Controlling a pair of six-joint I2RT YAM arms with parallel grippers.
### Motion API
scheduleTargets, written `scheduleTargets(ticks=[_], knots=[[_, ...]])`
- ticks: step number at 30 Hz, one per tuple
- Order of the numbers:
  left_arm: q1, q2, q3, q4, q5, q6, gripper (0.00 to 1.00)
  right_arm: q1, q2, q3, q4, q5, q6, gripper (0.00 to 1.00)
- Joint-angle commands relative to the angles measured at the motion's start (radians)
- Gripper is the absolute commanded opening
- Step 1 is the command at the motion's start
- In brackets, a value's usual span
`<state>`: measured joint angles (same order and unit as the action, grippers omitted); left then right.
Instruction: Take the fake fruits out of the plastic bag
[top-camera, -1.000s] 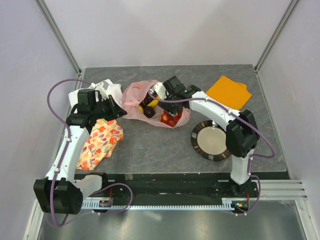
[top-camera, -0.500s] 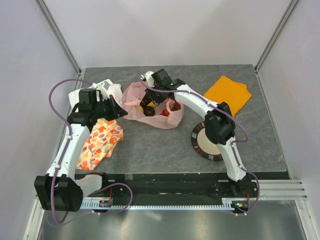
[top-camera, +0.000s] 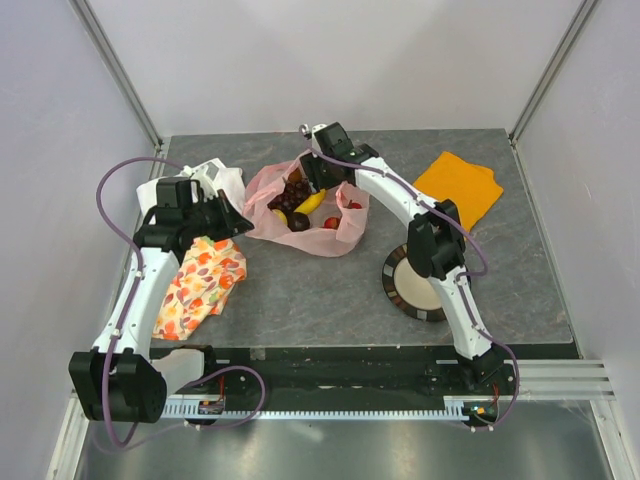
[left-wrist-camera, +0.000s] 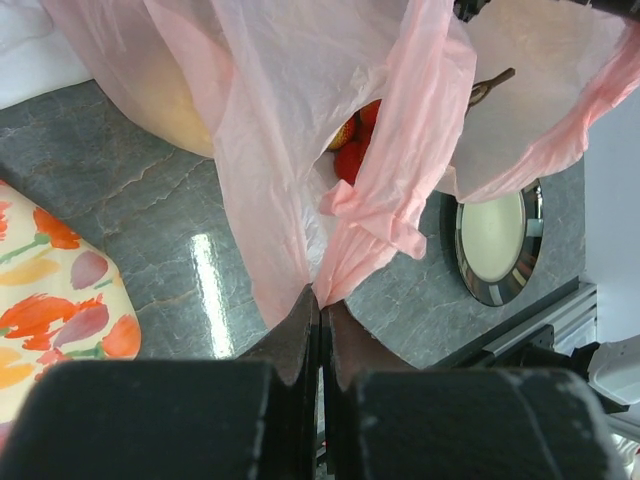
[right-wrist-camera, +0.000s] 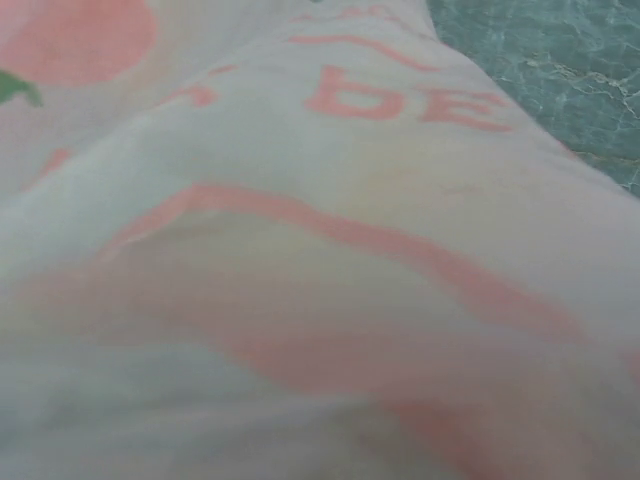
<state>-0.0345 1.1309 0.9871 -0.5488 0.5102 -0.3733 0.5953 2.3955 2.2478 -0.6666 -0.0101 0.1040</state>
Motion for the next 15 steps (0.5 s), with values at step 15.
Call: scheduleTargets(ticks=[15], knots=[[-0.087, 0.012, 0.01, -0.016, 0.263, 0.183, 0.02, -0.02, 0.117, 0.081, -0.021, -0.007, 0.102, 0.64]])
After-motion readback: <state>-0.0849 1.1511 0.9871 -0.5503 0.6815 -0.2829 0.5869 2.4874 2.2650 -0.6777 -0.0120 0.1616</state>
